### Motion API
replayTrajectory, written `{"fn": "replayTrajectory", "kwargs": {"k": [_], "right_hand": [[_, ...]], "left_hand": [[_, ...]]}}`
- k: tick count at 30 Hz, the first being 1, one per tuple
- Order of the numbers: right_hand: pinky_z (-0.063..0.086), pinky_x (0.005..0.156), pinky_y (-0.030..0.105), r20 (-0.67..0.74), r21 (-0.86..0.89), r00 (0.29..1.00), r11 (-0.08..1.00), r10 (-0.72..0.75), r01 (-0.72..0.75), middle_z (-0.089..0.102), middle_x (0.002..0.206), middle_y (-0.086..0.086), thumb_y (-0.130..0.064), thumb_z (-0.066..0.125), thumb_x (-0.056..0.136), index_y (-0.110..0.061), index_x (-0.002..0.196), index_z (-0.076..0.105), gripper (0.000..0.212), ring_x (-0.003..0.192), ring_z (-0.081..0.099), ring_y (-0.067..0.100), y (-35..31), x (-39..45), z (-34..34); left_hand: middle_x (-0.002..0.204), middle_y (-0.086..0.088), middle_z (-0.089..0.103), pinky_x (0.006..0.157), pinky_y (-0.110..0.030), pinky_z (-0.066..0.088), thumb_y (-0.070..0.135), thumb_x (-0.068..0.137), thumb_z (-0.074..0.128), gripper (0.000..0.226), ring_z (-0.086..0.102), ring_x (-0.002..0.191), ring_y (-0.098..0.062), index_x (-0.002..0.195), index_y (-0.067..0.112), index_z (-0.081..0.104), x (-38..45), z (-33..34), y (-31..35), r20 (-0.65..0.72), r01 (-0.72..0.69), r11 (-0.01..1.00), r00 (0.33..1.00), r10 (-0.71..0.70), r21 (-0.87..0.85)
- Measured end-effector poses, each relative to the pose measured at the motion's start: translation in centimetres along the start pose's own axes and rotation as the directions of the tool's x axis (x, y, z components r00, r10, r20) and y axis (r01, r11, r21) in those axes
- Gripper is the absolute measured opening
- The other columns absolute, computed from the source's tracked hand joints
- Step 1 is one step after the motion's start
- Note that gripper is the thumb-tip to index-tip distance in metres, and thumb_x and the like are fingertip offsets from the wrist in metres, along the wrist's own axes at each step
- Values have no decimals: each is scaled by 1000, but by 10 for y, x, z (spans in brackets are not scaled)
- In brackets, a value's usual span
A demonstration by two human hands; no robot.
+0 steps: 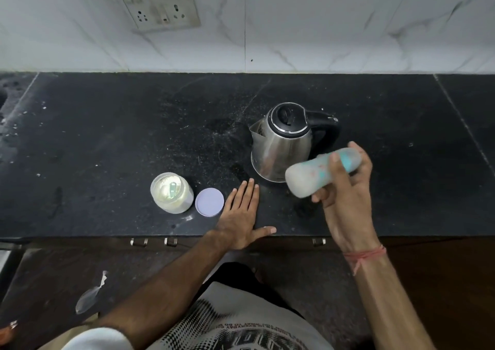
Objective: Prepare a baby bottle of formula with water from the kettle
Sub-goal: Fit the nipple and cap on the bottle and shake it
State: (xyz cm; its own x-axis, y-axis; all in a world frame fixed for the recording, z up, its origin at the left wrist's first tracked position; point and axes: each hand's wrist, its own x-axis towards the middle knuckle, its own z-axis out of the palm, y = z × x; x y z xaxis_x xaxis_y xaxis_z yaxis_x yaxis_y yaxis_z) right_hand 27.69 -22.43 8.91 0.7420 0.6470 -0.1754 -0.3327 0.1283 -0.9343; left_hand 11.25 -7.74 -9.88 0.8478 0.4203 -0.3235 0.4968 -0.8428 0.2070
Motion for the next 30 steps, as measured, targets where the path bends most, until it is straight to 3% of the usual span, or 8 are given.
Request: {"fn": "replayTrajectory", "kwargs": {"k": [3,10,14,16,20,24,27,30], "right_hand": [[59,49,31,142,-107,989,994,46,-31,62,138,30,-28,75,97,-37,154,44,66,98,74,28,-1,0,-1],[60,50,32,172,-104,985,994,-1,19,54,144,35,-30,78,95,-37,154,43,69,100,73,27,-9,2,2],[56,48,26,3,52,999,998,-39,38,55,142,34,-33,73,103,-34,157,39,64,97,72,22,-9,2,2],[56,46,29,95,-41,995,999,-10,14,57,140,35,-34,78,98,-37,155,44,66,97,71,27,-6,-3,4],[54,46,23,-9,107,999,994,36,-35,62,132,20,-31,72,99,-29,158,44,66,92,71,19,-4,-9,6],[58,45,30,233,-93,969,994,85,-64,65,136,26,-28,80,92,-31,155,46,71,95,75,27,-10,-13,7],[55,46,24,67,88,996,993,67,-73,65,131,21,-29,77,96,-29,155,46,66,91,74,19,-10,-12,7],[57,46,27,53,13,997,998,64,-64,64,131,23,-30,77,93,-31,154,46,69,96,73,23,-5,-16,11]], "left_hand": [[184,-11,-26,140,-50,-6,102,85,13,133,-24,171,-27,175,8,-18,-1,2,0,-5,-1,1000,1000,1,0],[183,-10,-29,140,-49,-9,107,82,9,137,-26,170,-26,175,10,-19,0,2,-1,15,3,1000,1000,-3,-3],[184,-10,-27,140,-50,-8,102,85,13,133,-25,170,-26,175,9,-18,1,0,0,4,12,1000,1000,-12,5],[183,-11,-27,140,-49,-9,103,83,10,135,-25,170,-27,175,9,-18,-1,0,1,17,7,1000,1000,-7,4],[183,-12,-28,139,-48,-12,109,70,-13,145,-26,170,-28,174,8,-19,0,-4,2,16,7,1000,1000,-7,-1],[183,-13,-27,139,-48,-12,108,60,-25,153,-25,170,-29,175,7,-18,-2,-4,3,20,6,1000,1000,-5,-2],[183,-13,-26,140,-50,-7,108,65,-20,149,-23,171,-29,175,7,-16,-1,-4,3,7,14,1000,1000,-14,-7],[183,-13,-27,139,-49,-10,108,67,-17,147,-24,171,-29,175,8,-18,-2,-3,3,24,12,1000,1000,-12,2]]}}
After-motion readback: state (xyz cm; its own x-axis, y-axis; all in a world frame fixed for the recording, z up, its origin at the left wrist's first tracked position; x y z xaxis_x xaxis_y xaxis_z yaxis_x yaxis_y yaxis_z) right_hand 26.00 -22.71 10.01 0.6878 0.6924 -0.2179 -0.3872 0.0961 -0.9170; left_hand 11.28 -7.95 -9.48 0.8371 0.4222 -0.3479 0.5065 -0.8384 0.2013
